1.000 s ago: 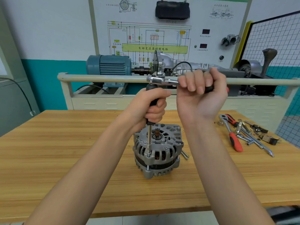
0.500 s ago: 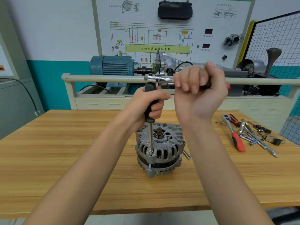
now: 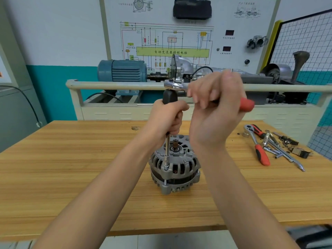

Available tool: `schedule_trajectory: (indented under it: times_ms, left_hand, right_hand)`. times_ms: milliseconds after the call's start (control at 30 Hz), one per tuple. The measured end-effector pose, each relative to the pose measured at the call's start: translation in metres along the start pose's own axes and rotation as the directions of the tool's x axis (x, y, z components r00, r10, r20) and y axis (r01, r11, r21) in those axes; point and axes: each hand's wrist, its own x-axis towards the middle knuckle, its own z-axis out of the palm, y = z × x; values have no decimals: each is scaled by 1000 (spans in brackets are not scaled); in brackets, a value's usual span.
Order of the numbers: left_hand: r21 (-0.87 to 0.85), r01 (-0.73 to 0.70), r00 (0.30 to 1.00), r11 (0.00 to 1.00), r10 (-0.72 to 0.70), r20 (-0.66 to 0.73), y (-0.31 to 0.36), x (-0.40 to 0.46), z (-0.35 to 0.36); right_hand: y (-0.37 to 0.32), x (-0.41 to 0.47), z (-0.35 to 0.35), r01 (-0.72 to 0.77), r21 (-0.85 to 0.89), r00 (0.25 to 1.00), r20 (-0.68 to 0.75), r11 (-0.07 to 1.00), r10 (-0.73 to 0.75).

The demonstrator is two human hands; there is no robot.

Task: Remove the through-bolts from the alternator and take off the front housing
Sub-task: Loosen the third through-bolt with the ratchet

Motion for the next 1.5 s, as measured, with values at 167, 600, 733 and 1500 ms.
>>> schedule_trajectory:
  times_ms: [167, 600, 733, 1500]
  left_hand:
    - [76, -98, 980, 992, 109, -164, -3, -3, 7]
    - [-117, 101, 899, 988, -40, 437, 10, 5, -17]
    - [-119, 22, 969, 993, 8, 248, 7, 2, -14]
    - [-162, 48, 939, 986, 11, 345, 6, 3, -14]
  right_hand:
    - [1, -13, 9, 210, -229, 973, 149, 951, -178]
    - [11, 36, -26, -379, 647, 799, -131, 661, 587]
    - [3, 21, -19, -337, 447, 902, -99, 829, 420]
    - [11, 35, -29, -400, 630, 800, -114, 666, 589]
